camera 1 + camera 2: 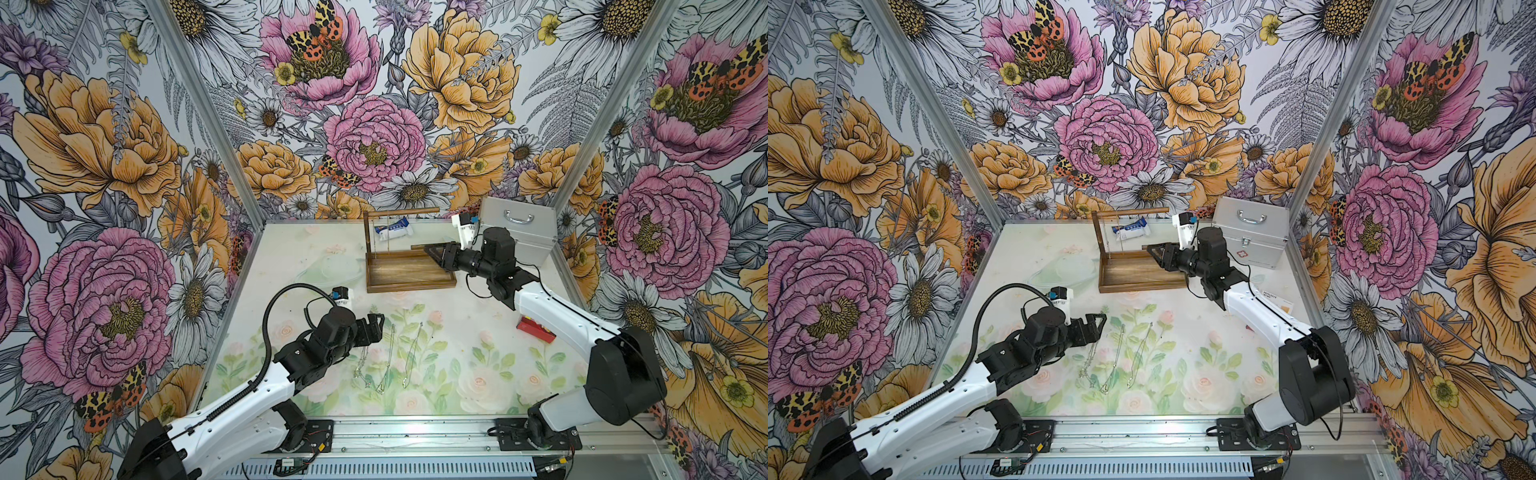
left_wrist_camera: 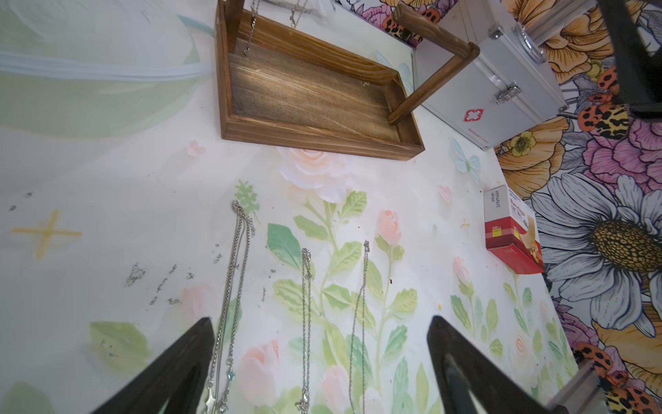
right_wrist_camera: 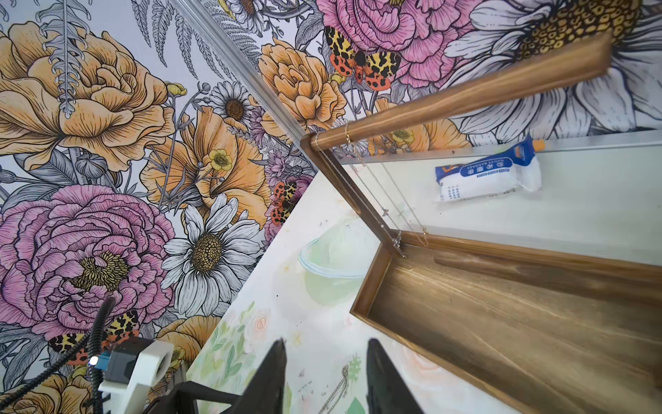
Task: Take the necklace off the jewelry display stand
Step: Take off the necklace from the stand.
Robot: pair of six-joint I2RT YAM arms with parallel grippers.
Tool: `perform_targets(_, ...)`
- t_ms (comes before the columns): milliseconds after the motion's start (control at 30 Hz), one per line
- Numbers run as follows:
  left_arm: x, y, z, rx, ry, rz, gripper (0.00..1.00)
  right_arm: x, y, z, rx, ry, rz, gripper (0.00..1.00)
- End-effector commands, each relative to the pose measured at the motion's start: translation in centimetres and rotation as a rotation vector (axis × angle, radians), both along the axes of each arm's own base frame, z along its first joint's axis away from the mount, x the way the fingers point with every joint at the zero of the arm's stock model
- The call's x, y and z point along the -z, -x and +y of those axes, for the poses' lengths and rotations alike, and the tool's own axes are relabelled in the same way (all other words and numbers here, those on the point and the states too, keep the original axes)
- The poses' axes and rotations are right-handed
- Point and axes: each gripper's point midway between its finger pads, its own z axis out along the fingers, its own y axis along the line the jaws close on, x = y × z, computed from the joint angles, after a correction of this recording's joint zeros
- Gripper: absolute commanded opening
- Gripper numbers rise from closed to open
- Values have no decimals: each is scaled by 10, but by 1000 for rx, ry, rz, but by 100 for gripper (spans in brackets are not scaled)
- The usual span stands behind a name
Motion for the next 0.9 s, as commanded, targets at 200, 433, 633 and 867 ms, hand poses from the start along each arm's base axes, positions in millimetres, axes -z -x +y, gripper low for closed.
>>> perform_targets(200,4,-13,20,-95,157,-93,99,-25,-55,50,-5,-4,-52,37)
perform_targets(433,14,-16,26,-112,207,-77,99,-7,-88,80,21,65,-16,35)
perform_targets(633,14,-15,26,-108,214,-84,99,5,-106,89,51,81,-8,32)
perform_targets(867,15,-15,26,-109,217,-82,99,19,-114,91,69,102,1,32)
